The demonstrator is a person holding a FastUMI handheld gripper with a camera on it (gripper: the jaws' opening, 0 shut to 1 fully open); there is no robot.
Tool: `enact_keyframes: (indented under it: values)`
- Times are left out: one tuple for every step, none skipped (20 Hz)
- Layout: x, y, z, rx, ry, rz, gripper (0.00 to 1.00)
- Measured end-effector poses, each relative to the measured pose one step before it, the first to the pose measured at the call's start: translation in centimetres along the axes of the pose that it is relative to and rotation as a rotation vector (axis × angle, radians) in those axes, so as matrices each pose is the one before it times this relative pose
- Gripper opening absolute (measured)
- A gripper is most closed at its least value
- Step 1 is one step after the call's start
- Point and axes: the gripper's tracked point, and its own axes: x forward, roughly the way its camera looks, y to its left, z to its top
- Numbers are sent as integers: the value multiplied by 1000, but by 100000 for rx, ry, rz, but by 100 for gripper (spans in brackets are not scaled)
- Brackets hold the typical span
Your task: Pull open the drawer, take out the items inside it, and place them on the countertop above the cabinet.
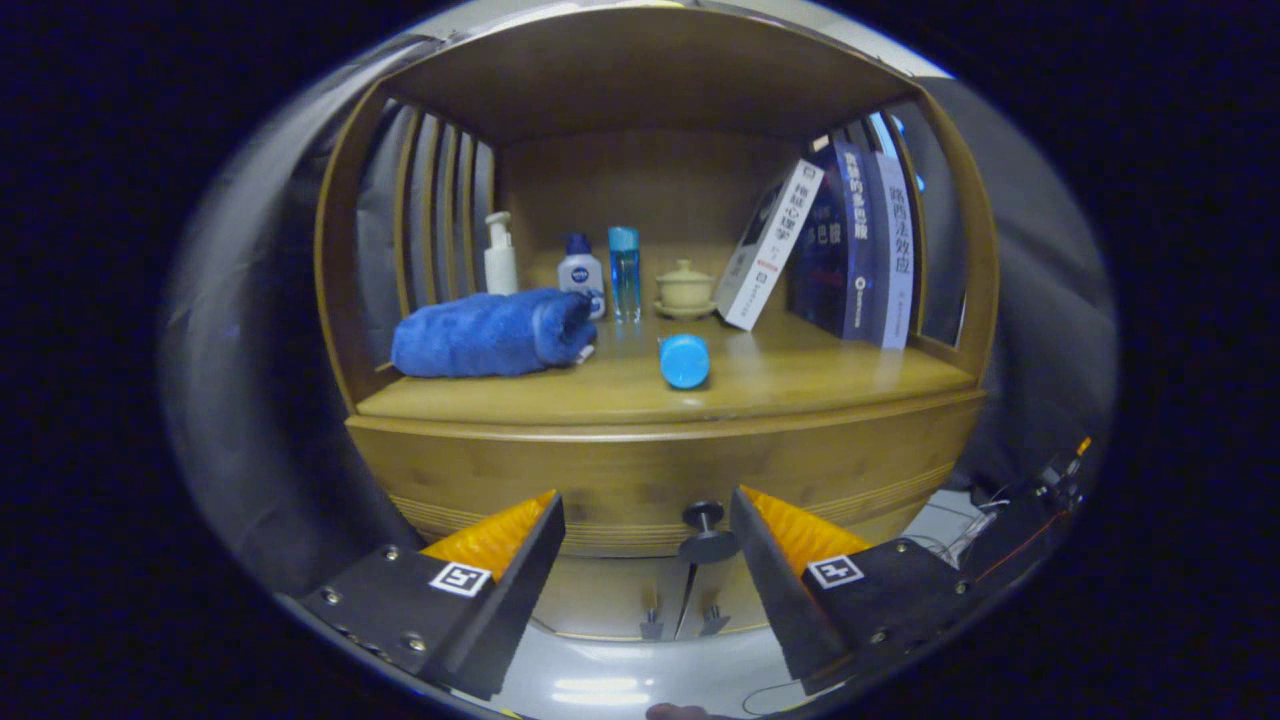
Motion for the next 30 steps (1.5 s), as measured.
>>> enact_keyframes:
  values:
    - [-1213,192,709,-1807,-2318,385,99]
    - [-1087,104,832,-1158,-2317,151,99]
    - [-1344,273,873,-621,-2028,614,99]
    - [-1205,203,864,-313,-2196,551,99]
    - [-1242,146,1002,625,-2482,36,99]
    - [-1288,431,910,1099,-2163,792,99]
    - [-1278,480,1062,1121,-2172,1197,99]
    - [-1328,383,1079,1752,-2269,1223,99]
    - [-1312,421,1264,2778,-3053,1555,99]
    - [-1079,289,1470,1467,-3463,622,99]
    - [-1213,-121,1475,100,-3183,-8,99]
    - [-1075,-122,1457,-183,-3385,-614,99]
    - [-1010,-7,1512,-185,-3104,65,99]
    - [-811,-16,1180,-29,-1882,-274,99]
    - [-1029,-140,986,-49,-1896,-514,99]
    - [-754,-202,876,436,-1279,-636,99]
    - [-991,-532,645,624,-713,-157,99]
    - [-726,289,710,93,-734,1240,99]
    - [-501,28,454,-882,-346,327,99]
    - [-646,-276,277,-1246,212,-315,99]
    - [-553,-335,57,-1738,-88,-596,99]
    - [-499,-215,27,-1490,386,-146,99]
    - [-601,-214,22,-1579,-667,-119,99]
    - [-573,-285,342,-1667,-2337,76,99]
    - [-508,-411,204,-1399,-1975,-729,99]
    - [-637,-499,-86,-1980,-1721,-1170,99]
    - [-583,-407,-320,-2230,-1015,-440,99]
    - [-455,-96,-611,-1674,571,71,99]
    - [-423,-82,-777,-1002,865,355,99]
    - [-342,114,-799,260,1578,890,99]
